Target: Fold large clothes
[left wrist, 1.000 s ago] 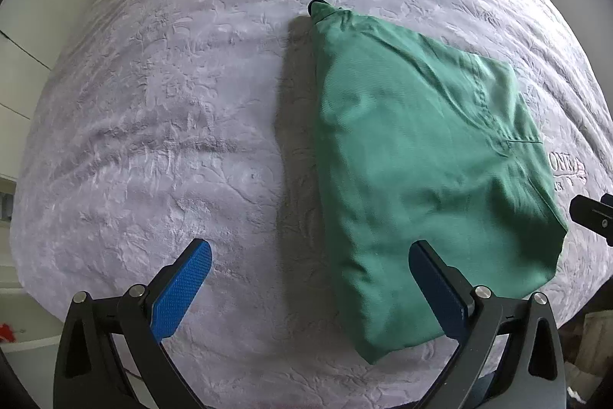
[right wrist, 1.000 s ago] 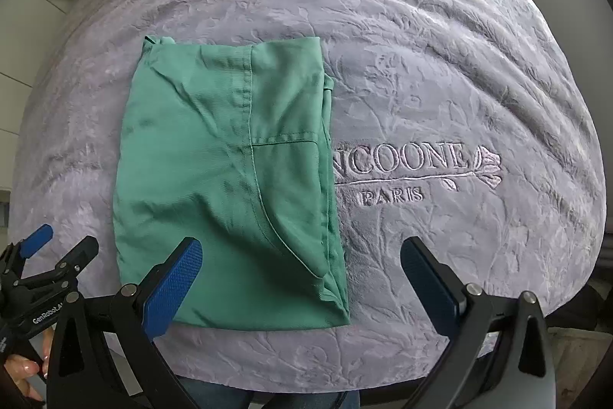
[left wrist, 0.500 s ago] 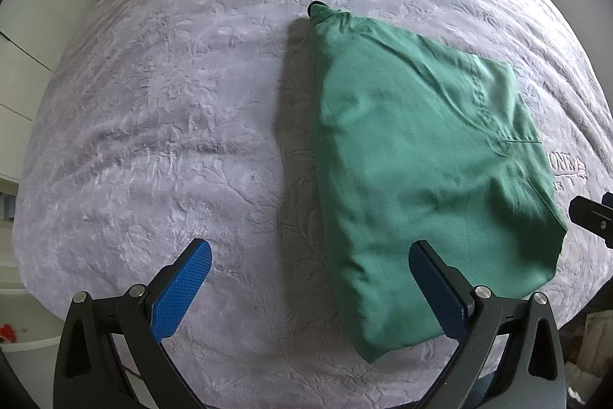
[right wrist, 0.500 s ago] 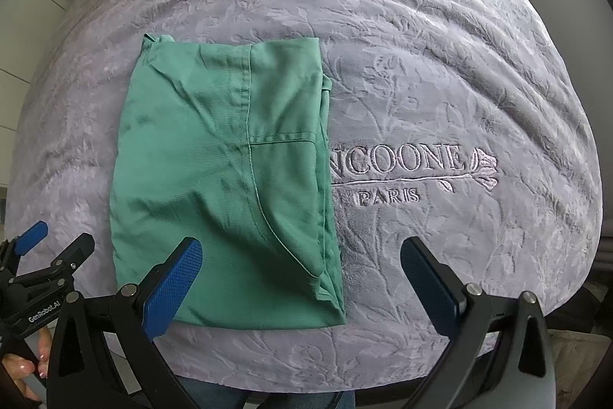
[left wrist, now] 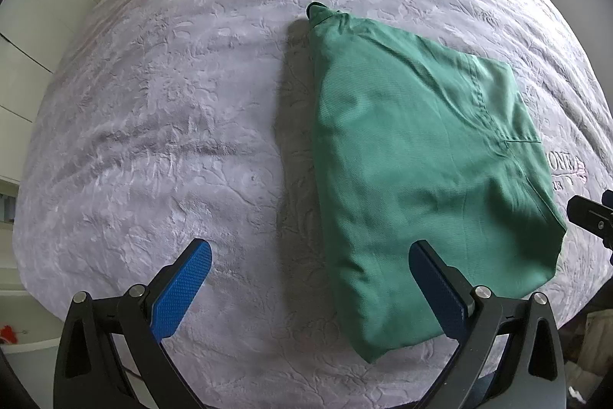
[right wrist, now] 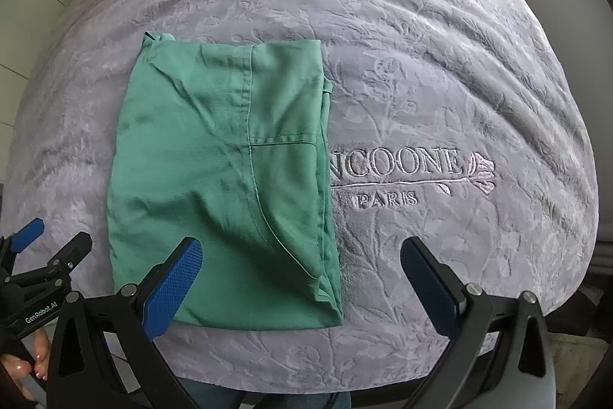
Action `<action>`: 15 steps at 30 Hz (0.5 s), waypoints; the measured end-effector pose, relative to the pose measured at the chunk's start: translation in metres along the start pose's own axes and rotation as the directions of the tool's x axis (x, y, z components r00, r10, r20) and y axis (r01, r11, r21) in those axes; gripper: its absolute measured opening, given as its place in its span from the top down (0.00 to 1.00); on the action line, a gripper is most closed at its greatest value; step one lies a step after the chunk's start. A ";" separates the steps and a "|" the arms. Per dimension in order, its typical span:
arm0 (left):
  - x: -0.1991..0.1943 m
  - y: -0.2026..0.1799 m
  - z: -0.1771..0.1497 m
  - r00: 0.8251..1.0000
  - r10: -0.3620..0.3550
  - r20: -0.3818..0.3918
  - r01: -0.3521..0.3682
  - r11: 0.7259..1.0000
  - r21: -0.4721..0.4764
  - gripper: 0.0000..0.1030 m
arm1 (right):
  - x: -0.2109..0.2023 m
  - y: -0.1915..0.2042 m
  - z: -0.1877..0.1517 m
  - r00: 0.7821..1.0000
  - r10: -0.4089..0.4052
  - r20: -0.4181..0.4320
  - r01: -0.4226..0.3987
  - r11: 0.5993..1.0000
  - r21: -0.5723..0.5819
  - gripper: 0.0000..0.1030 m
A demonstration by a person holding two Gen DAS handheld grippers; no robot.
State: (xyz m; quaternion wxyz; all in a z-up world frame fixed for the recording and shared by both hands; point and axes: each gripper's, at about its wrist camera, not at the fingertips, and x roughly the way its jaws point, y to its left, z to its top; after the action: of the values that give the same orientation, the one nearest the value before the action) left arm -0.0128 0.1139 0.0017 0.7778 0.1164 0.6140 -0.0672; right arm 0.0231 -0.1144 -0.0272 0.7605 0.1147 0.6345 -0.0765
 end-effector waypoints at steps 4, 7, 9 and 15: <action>0.000 0.000 0.000 1.000 0.000 0.000 0.000 1.000 -0.001 0.00 | 0.000 0.000 0.000 1.000 0.003 -0.002 -0.003 1.000 0.001 0.00; 0.000 0.000 0.000 1.000 0.001 -0.001 -0.001 1.000 0.000 0.00 | 0.000 0.001 -0.001 1.000 0.003 -0.001 -0.003 1.000 -0.001 0.00; 0.000 0.000 0.000 1.000 0.003 0.001 -0.003 1.000 0.000 0.00 | 0.000 0.001 -0.001 1.000 0.003 -0.001 -0.003 1.000 -0.001 0.00; 0.000 0.000 -0.001 1.000 0.001 -0.001 -0.001 1.000 -0.002 0.00 | -0.001 0.001 -0.001 1.000 0.003 -0.001 -0.003 1.000 0.000 0.00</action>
State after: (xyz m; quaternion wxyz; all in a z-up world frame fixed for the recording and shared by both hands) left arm -0.0134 0.1138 0.0017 0.7777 0.1158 0.6144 -0.0659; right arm 0.0223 -0.1137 -0.0266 0.7604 0.1158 0.6346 -0.0752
